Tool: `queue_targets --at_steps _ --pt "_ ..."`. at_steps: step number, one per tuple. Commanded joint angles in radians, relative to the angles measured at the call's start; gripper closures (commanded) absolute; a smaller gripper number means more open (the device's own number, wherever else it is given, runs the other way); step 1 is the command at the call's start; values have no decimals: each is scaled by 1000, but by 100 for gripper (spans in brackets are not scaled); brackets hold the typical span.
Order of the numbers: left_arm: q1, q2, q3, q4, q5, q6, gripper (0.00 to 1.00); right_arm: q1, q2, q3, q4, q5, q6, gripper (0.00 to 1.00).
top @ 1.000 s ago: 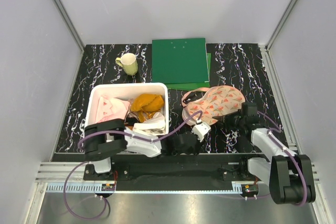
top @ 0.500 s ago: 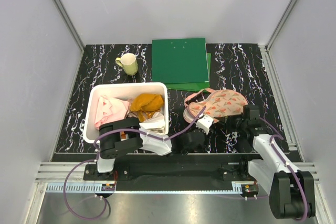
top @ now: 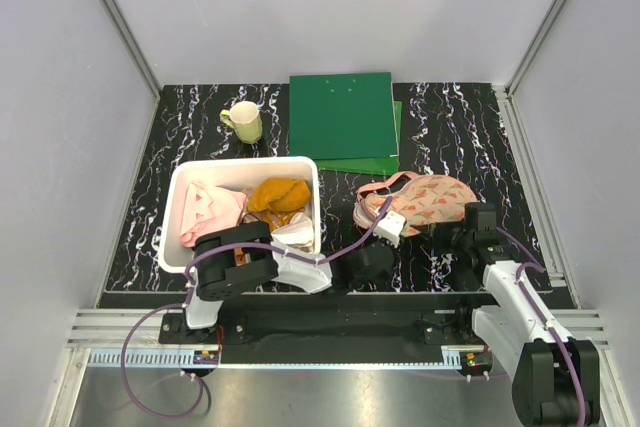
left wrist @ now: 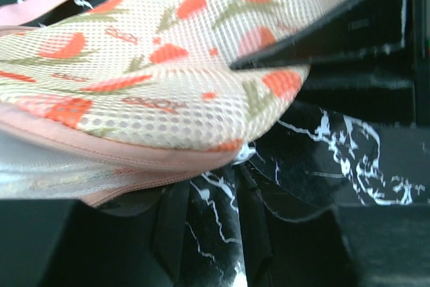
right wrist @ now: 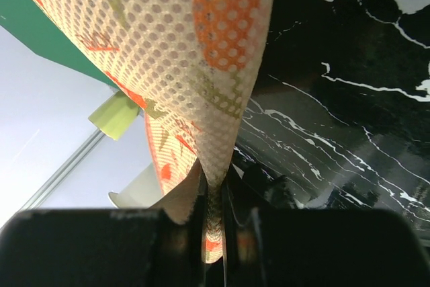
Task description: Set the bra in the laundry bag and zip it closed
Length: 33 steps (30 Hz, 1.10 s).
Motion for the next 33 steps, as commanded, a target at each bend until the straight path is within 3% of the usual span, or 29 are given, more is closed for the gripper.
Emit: queue_targets --at_steps 1,6,9,14,16,21,33 --pt "11 6 63 84 -62 -10 64 5 -17 1 -36 25 10 92" --pt "12 -12 62 67 -28 -32 55 5 -17 4 -46 39 -4 92" --pt "17 -20 59 74 -37 -37 58 5 -14 7 -46 39 -7 92" --pt "21 -17 89 51 -39 -33 94 5 -20 10 -51 45 -17 96" --pt "23 -23 82 45 -40 -41 100 7 -23 10 -54 54 -28 96" --pt "29 -61 33 37 -7 -70 100 5 -22 10 -59 91 -56 98" --pt "48 -229 -162 65 260 -139 100 7 -25 38 -100 203 -181 100"
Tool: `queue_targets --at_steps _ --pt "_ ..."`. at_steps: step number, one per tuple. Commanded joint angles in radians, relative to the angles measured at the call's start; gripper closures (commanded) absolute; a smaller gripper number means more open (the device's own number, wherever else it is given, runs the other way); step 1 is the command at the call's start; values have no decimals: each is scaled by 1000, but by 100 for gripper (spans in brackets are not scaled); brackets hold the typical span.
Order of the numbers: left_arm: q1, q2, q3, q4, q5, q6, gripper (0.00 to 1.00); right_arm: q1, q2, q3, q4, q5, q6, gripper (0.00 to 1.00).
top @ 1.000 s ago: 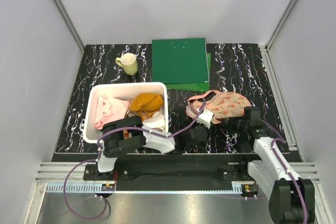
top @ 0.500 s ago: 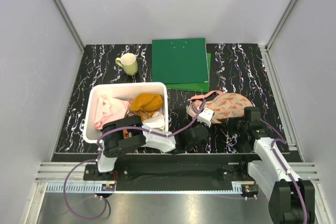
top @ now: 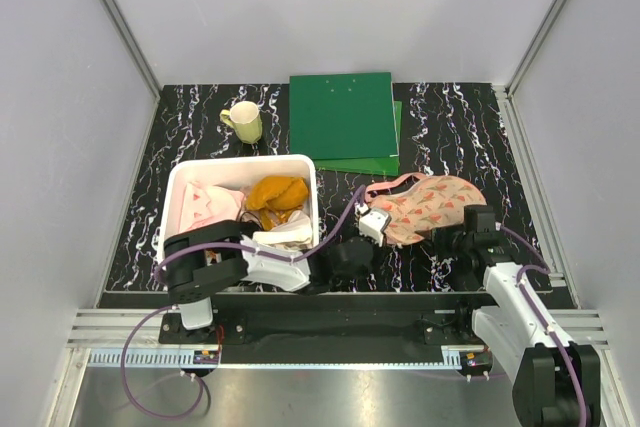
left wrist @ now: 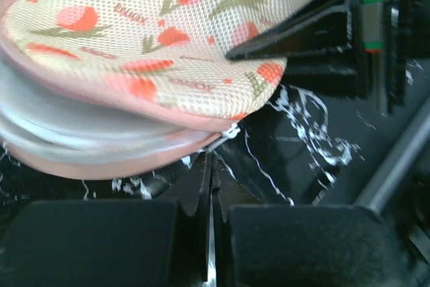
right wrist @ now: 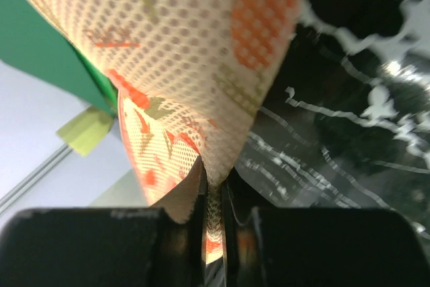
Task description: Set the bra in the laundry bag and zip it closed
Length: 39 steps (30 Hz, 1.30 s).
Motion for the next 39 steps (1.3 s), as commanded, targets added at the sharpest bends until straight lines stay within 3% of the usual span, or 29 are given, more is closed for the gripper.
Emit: queue_targets --at_steps 1,6,10,13,14,19,25,29,35,39 --pt "14 -99 -36 33 80 -45 100 -4 5 60 -47 139 -116 100" --pt "37 -100 19 -170 66 -59 100 -10 -1 128 -120 260 -254 100" --pt "51 -88 56 -193 231 7 100 -12 -1 162 -157 263 -291 100" --pt "51 -64 62 -115 340 21 76 -10 5 153 -164 222 -247 100" --pt "51 -53 70 -89 353 17 62 -9 8 149 -164 205 -233 100" --pt "48 33 138 -43 353 12 50 -10 16 123 -147 104 -113 100" --pt "50 91 213 -46 265 -39 46 -10 10 102 -142 89 -64 100" --pt "65 111 251 -147 165 -104 53 -9 -21 87 -142 87 -50 100" --pt "93 108 248 -164 157 -132 62 -10 -35 83 -142 88 -43 100" --pt "102 75 195 -124 243 -140 52 -9 -16 97 -142 88 -46 100"
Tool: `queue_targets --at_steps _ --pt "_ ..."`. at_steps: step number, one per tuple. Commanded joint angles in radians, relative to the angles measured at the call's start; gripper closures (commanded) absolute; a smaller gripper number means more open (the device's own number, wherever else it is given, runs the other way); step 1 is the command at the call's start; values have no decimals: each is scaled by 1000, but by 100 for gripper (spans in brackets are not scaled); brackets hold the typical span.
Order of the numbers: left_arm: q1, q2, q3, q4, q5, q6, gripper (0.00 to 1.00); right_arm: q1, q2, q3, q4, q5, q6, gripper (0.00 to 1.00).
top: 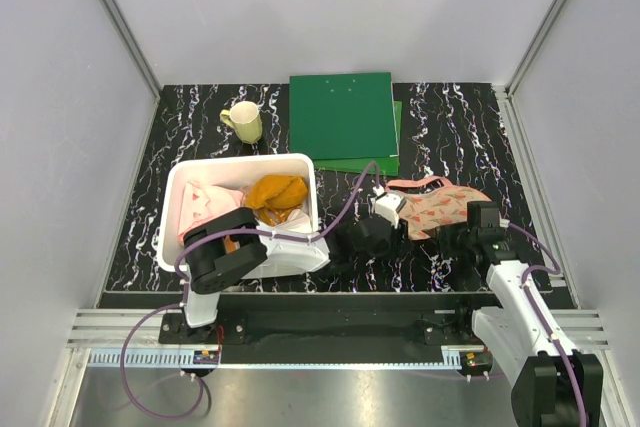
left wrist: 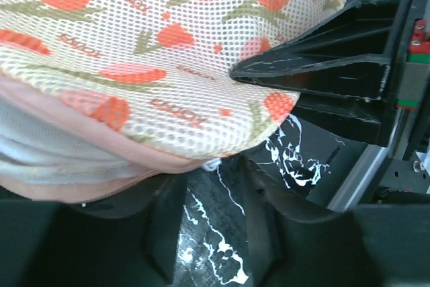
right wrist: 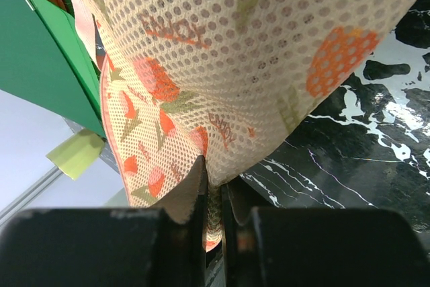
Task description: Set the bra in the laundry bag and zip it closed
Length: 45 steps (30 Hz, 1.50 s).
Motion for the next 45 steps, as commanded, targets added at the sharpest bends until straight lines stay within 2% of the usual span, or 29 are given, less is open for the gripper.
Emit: queue_targets --at_steps 1,2,8,15,19,25,26,28,31,39,40,45 --pt "16 -33 -33 96 34 -28 47 -1 11 18 6 -13 8 100" --pt "22 -37 -46 104 42 -32 41 -2 13 20 9 -10 10 100" --pt "48 -30 -28 138 103 -46 40 -1 20 21 14 -18 11 100" --pt "48 -39 -7 153 155 -48 47 -2 37 15 26 -21 5 100" --pt "51 -37 -19 185 183 -75 61 -2 45 17 35 -25 8 100" --pt "53 -48 -25 190 178 -55 76 -2 44 20 40 -27 5 100" --pt "53 -50 -27 188 174 -55 87 -2 42 17 40 -25 5 100" --pt "53 -51 -20 155 151 -55 99 -1 40 17 38 -19 2 100" --pt "54 -57 -20 44 89 -72 100 -2 42 26 38 5 -24 100" --pt "93 -112 -151 7 52 -43 100 -33 102 74 32 88 -187 100" --pt "97 -119 -157 12 54 -37 100 -68 118 84 30 103 -228 100" --pt "99 -113 -142 18 94 27 100 -90 177 132 34 147 -358 100"
